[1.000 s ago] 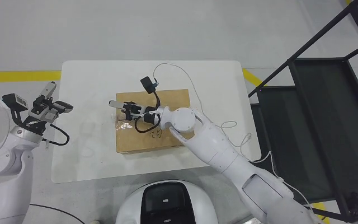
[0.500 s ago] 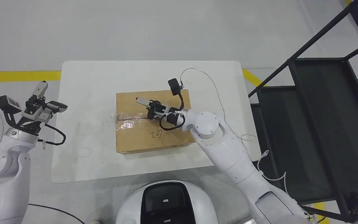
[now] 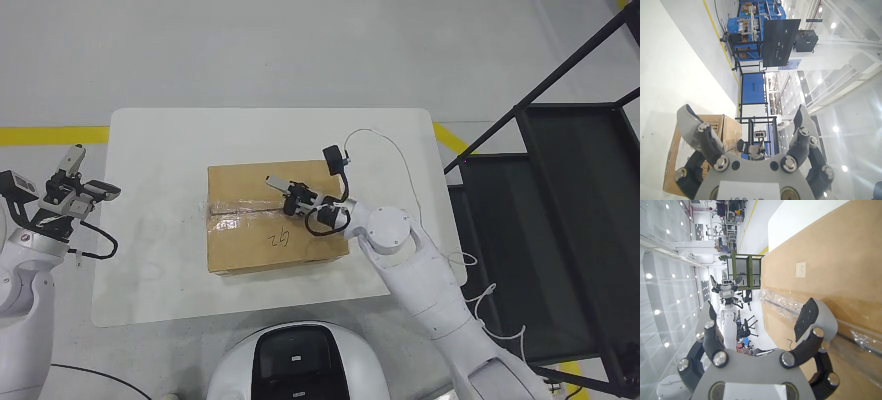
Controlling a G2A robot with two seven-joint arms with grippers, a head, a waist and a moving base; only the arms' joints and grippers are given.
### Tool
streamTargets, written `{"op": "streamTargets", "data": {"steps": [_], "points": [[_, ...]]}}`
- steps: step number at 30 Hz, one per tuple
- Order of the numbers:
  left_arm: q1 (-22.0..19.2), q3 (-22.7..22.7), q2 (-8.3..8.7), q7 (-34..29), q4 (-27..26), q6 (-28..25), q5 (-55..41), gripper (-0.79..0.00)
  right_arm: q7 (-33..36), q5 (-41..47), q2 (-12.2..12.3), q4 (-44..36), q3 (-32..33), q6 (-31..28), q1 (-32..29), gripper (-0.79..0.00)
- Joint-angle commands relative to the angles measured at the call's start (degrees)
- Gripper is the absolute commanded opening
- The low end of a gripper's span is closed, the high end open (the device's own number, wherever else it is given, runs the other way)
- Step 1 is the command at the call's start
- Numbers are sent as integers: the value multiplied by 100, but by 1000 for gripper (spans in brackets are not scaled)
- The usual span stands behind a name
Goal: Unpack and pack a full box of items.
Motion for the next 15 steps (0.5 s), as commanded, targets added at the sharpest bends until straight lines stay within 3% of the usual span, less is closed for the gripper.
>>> {"op": "streamTargets", "data": {"steps": [1, 9, 15], "points": [[0, 0, 0, 0, 0, 0, 0, 0, -13, 67, -33, 100, -147, -11, 103, 0], [0, 0, 0, 0, 0, 0, 0, 0, -166, 497, -230, 793, -719, -130, 684, 0], [0, 0, 0, 0, 0, 0, 0, 0, -124, 545, -182, 865, -517, -123, 620, 0]]}}
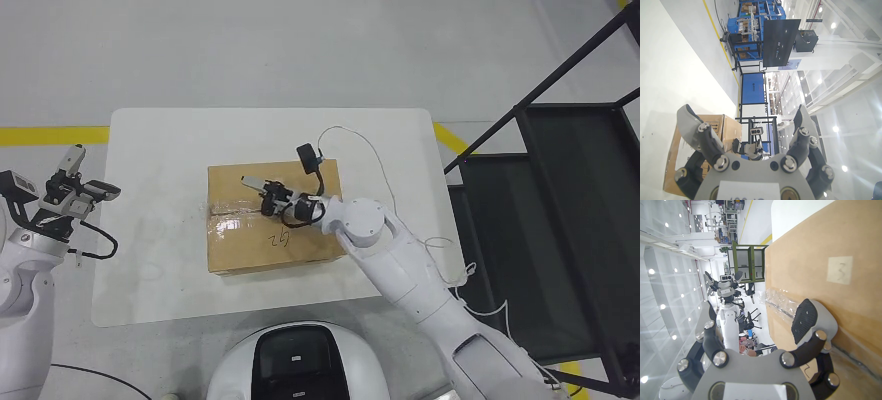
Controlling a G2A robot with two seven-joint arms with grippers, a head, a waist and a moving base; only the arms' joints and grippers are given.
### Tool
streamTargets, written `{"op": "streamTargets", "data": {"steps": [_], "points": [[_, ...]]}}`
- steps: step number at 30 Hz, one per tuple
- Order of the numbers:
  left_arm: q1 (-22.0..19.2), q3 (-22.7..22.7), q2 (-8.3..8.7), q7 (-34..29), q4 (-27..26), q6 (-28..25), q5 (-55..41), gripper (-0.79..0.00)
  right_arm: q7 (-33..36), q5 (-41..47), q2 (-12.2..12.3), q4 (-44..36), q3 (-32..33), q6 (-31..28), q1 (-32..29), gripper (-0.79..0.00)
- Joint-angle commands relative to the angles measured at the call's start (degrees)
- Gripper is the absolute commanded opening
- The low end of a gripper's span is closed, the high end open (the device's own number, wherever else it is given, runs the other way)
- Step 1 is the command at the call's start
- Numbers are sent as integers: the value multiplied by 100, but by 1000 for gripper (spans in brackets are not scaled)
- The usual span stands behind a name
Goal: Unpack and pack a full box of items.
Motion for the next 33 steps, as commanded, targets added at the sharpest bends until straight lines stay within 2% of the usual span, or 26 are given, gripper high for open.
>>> {"op": "streamTargets", "data": {"steps": [1, 15, 33], "points": [[0, 0, 0, 0, 0, 0, 0, 0, 48, -13, 43, -95, 132, 28, -116, 0], [0, 0, 0, 0, 0, 0, 0, 0, 136, -175, 389, -1105, 1353, 270, -1187, 0], [0, 0, 0, 0, 0, 0, 0, 0, 111, 117, 650, -1641, 2597, -73, -2132, 0]]}}
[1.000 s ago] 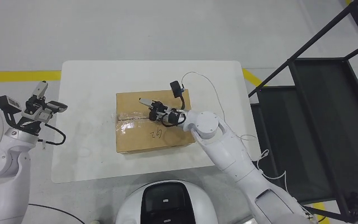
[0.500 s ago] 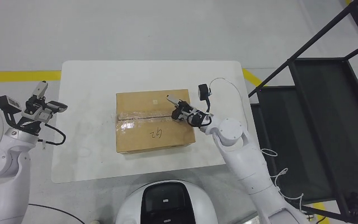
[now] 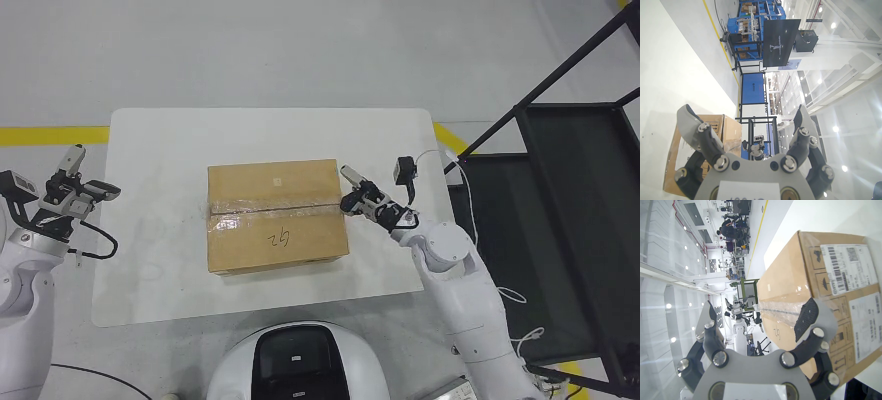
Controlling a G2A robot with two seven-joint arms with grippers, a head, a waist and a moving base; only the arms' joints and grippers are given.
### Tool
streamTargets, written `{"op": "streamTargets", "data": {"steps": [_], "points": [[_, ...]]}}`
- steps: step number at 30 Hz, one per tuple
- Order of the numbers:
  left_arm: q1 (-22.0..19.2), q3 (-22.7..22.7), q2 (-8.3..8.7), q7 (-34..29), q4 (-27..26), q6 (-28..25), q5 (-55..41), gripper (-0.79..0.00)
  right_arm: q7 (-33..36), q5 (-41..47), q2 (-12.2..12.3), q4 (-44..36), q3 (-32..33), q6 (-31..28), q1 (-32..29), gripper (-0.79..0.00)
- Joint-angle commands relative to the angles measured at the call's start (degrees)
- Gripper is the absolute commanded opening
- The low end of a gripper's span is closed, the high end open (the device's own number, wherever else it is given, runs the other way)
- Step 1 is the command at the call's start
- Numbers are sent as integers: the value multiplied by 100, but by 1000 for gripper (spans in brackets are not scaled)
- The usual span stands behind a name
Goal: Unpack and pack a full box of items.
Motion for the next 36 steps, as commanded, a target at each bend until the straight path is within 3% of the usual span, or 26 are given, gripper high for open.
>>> {"op": "streamTargets", "data": {"steps": [1, 7, 15, 23, 36], "points": [[0, 0, 0, 0, 0, 0, 0, 0, -56, 67, 18, -60, 137, -248, -93, 0], [0, 0, 0, 0, 0, 0, 0, 0, -319, 493, 40, -313, 501, -1580, -418, 0], [-82, 506, -40, -220, -356, 178, 239, 0, -1013, 698, 37, -549, 818, -2550, -859, 0], [-222, 845, -89, -177, -327, 203, 342, 0, -1014, 735, 39, -557, 821, -2569, -893, 0], [-225, 859, -92, -179, -318, 197, 344, -1, -1014, 735, 39, -557, 821, -2569, -893, -1]]}}
